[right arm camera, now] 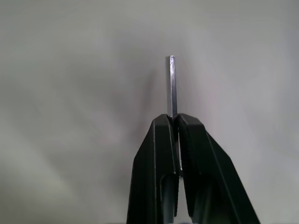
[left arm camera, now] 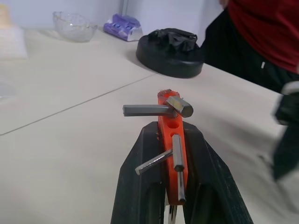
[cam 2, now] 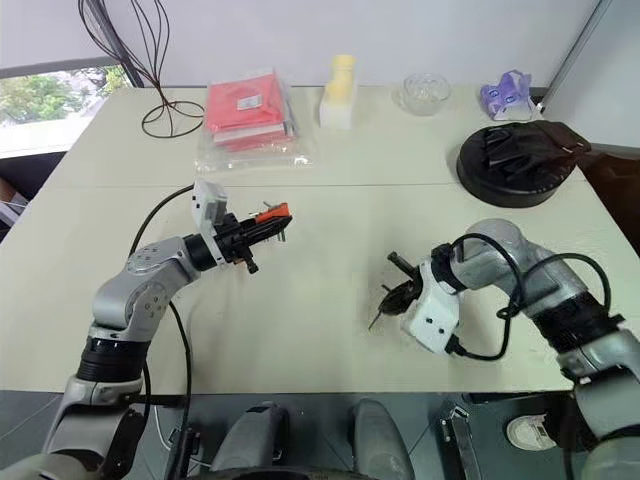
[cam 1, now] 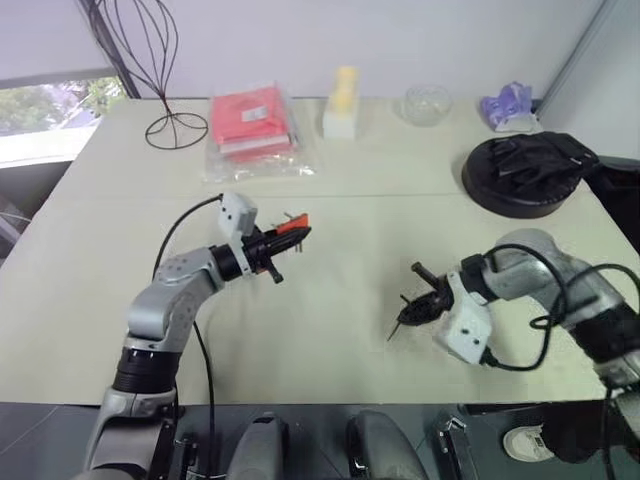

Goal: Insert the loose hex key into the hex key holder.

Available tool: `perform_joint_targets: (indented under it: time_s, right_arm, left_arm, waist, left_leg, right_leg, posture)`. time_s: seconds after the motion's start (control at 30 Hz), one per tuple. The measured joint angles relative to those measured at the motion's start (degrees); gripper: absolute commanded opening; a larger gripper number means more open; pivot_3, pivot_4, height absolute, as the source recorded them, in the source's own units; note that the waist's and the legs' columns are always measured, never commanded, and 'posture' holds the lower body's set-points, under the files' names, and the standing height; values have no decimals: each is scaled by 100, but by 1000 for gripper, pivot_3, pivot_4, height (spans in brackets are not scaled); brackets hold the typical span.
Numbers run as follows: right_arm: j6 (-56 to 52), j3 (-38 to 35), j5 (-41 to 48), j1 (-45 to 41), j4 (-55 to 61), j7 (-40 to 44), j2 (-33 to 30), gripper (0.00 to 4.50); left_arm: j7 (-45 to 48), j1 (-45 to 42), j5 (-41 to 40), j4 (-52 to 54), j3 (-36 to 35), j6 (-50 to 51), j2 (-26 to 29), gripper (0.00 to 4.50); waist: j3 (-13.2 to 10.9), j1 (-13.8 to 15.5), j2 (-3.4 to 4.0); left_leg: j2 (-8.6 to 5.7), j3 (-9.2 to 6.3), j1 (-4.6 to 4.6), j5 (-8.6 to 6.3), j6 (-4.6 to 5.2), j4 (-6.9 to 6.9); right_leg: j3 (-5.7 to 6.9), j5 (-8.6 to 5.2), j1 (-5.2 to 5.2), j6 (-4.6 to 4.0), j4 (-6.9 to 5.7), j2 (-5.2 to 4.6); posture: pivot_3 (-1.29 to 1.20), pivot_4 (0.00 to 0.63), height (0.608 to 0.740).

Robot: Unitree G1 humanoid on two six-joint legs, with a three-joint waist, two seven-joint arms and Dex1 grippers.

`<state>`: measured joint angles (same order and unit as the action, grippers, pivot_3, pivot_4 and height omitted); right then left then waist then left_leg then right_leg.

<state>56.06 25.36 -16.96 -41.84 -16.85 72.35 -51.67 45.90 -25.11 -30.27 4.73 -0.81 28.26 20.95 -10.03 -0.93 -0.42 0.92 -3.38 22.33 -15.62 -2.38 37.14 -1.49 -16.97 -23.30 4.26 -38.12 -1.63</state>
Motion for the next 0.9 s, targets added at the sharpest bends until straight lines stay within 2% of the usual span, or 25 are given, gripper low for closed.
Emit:
perform_joint_targets:
  time_s: [0.13,0.17,0.3,0.4,0.43,0.5,0.6,0.67,0.77,0.83,0.9]
  right_arm:
    - [657,149,-467,-320,-696,-380,69,1982]
    - [755,176,-472,-328,-769,-451,75,2603]
    - [1113,199,-537,-450,-837,-767,74,4441]
    - [1043,199,-563,-466,-809,-896,55,4441]
    - [570,155,-391,-361,-636,-825,11,4441]
    - [-1050,-137,357,-38,-20,-615,-41,4441]
    - [-4035,-701,1791,203,1415,-488,-41,4441]
    - [-6310,-1135,2947,311,2574,-659,-62,4441]
    - [-9223,-1546,4095,293,3513,-1322,116,4441]
    - [-11102,-1924,4511,186,3585,-2071,698,4441]
    - [-13168,-2753,4603,31,3565,-3010,1809,4441]
  left_arm:
    - [-22,23,-23,24,-7,19,10,0]
    - [-31,31,-23,31,-12,22,16,0]
    - [-98,31,-40,109,-14,50,16,0]
    - [-118,41,-43,158,-13,93,16,0]
    - [-129,64,-45,191,-11,106,11,0]
    - [-152,121,-49,225,-31,115,11,0]
    - [-198,153,-66,228,-43,129,6,0]
    - [-198,154,-82,227,-38,129,-8,0]
    - [-151,148,-76,213,7,126,-23,0]
    - [-123,107,-69,177,32,126,-39,0]
    - [-103,20,-67,115,60,121,-84,0]
  waist:
    - [0,35,0]
    - [0,35,0]
    - [0,28,-1]
    - [0,28,-1]
    - [0,30,-1]
    - [0,31,0]
    - [0,12,1]
    - [1,30,1]
    - [2,41,0]
    - [2,31,0]
    - [3,27,2]
  left_leg:
    - [0,-2,6,1,-2,-1]
    - [-1,0,7,1,-2,0]
    - [-1,1,5,1,-1,3]
    - [-1,1,4,1,-2,4]
    - [-1,1,5,1,-2,4]
    - [4,-7,7,1,-2,4]
    - [9,-19,6,0,-1,4]
    - [20,-29,6,-12,21,3]
    - [15,-28,7,-16,28,4]
    - [5,-24,6,-15,27,5]
    - [0,-21,9,-14,25,1]
  right_leg:
    - [2,0,1,0,2,-5]
    - [2,0,1,0,3,-9]
    - [1,0,6,0,3,-10]
    - [1,0,8,0,2,-10]
    - [0,0,7,0,3,-11]
    - [-5,0,5,0,-1,-13]
    - [-9,0,3,0,-2,-15]
    - [-5,0,5,0,-3,-18]
    - [-3,0,8,-1,0,-20]
    - [-4,1,6,-1,-1,-18]
    - [-7,1,-2,-1,-9,-16]
  posture:
    - [0,150,740]
    - [0,150,740]
    - [0,150,740]
    - [0,150,740]
    - [0,150,740]
    - [0,150,740]
    - [0,150,740]
    - [0,150,740]
    - [0,150,740]
    - [0,150,740]
    - [0,150,740]
